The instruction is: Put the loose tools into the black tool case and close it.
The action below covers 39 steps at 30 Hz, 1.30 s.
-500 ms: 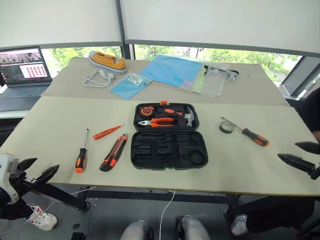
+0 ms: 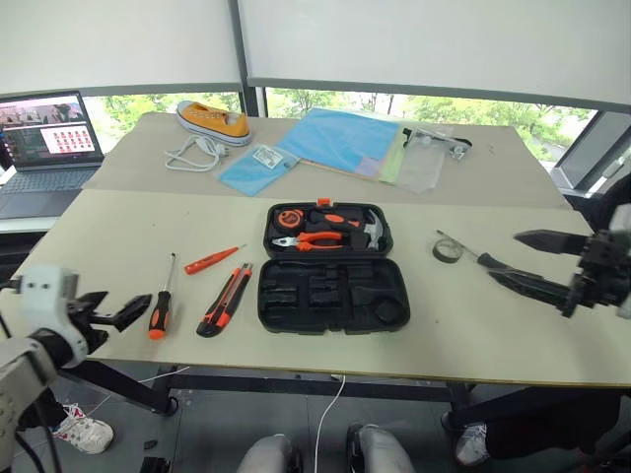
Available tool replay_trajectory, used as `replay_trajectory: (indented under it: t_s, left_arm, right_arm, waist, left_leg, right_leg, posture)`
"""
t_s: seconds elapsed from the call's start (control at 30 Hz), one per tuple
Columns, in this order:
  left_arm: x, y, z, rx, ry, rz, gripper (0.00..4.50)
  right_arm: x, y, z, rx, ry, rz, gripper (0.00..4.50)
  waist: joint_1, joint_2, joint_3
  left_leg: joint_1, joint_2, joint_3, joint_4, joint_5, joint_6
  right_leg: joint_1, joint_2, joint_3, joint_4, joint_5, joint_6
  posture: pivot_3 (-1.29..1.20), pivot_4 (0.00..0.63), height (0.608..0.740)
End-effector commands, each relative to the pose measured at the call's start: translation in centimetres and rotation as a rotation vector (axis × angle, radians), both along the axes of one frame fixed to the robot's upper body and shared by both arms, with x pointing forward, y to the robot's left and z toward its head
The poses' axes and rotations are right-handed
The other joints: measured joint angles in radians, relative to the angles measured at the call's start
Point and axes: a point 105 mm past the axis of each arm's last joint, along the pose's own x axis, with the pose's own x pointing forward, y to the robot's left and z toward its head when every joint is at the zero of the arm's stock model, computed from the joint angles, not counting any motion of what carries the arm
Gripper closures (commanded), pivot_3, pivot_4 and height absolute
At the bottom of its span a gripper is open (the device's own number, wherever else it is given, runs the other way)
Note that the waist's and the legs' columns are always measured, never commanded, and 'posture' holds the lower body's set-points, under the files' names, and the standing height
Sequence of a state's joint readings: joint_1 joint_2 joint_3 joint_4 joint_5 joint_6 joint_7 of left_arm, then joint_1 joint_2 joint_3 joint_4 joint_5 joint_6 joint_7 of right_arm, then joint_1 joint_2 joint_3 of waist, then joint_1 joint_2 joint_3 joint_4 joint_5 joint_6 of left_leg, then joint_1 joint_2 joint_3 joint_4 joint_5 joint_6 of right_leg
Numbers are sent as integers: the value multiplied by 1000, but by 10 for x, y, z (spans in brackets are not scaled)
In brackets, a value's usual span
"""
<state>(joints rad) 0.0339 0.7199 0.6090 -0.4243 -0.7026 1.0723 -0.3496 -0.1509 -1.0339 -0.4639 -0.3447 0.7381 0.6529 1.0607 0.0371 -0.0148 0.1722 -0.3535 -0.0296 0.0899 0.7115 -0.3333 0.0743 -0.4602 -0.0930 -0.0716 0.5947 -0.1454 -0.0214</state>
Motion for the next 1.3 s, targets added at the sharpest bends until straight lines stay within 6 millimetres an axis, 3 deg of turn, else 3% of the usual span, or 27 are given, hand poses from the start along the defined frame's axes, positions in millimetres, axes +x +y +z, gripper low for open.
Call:
replay_trajectory:
  t_s: [0.03,0.2,0.33,0.37,0.43,0.6,0.7,0.83,0.93,1.0,1.03,1.2,1.3]
  left_arm:
    - [10,-10,-9,18,74,64,16]
    - [15,-14,-33,1,186,104,16]
    - [17,-17,-46,-40,232,118,16]
    - [17,-16,-49,-36,240,129,423]
    - [16,-12,-53,-24,249,152,708]
    - [15,-4,-56,-17,243,188,2563]
    - [23,6,-40,-8,173,198,3606]
    - [46,10,13,42,-39,42,3650]
    - [57,-15,50,138,-163,-264,3650]
    - [58,-36,63,191,-190,-469,3650]
    - [61,-60,68,243,-198,-657,3650]
    - [77,-134,60,427,-164,-1183,3650]
    - [87,-166,52,450,-145,-1352,3650]
  right_arm:
    - [-15,46,10,-9,-29,189,0]
    - [-22,74,14,9,-51,298,0]
    - [-19,82,13,13,-59,324,0]
    - [-19,82,11,8,-58,324,0]
    - [-18,81,9,-2,-58,323,0]
    - [-16,76,8,-13,-62,306,0]
    - [-16,74,7,-23,-62,300,0]
    - [-17,71,6,-26,-31,288,0]
    - [-18,68,2,-33,-6,272,0]
    - [-18,66,1,-42,-12,254,0]
    - [-17,63,0,-36,-17,225,0]
    - [-18,58,-8,-36,-26,142,0]
    - [-21,57,-13,-34,-25,107,0]
  waist:
    - [1,0,0]
    - [0,-3,0]
    - [-1,-2,0]
    - [0,-2,0]
    - [1,-2,0]
    - [-1,0,-2]
    - [0,0,-2]
    - [0,-3,0]
    - [6,-6,2]
    - [8,-6,2]
    - [11,-6,2]
    - [13,-6,2]
    - [8,-6,2]
  left_leg:
    - [0,0,0,0,0,0]
    - [0,0,0,0,0,-1]
    - [1,0,1,0,1,-2]
    - [1,0,1,0,1,-3]
    - [1,0,0,0,2,-4]
    - [2,0,1,0,3,-5]
    - [2,0,0,0,3,-5]
    - [1,1,0,0,3,-6]
    - [0,2,-1,1,4,-7]
    - [-1,1,-1,1,3,-6]
    - [-2,1,-1,1,3,-6]
    - [-3,-1,0,1,3,-6]
    - [-5,-1,2,3,4,-4]
  right_leg:
    - [0,0,0,0,0,0]
    - [0,0,-1,0,0,-1]
    - [1,0,-1,0,0,-2]
    - [1,0,-1,0,0,-2]
    - [1,0,-1,0,0,-2]
    - [1,0,-1,1,-1,-1]
    - [1,0,-1,1,-1,-1]
    - [0,0,-2,2,-1,-1]
    - [0,0,-5,1,-1,-2]
    - [0,-1,-7,0,1,-5]
    - [0,-2,-7,0,1,-5]
    - [0,-2,-10,-1,1,-6]
    - [1,-1,-17,-1,1,-6]
  posture:
    - [0,150,718]
    - [0,150,718]
    - [0,150,718]
    - [0,150,718]
    - [0,150,718]
    - [0,150,718]
    - [0,150,718]
    - [0,150,718]
    - [0,150,718]
    - [0,150,718]
    - [0,150,718]
    - [0,150,718]
    - [0,150,718]
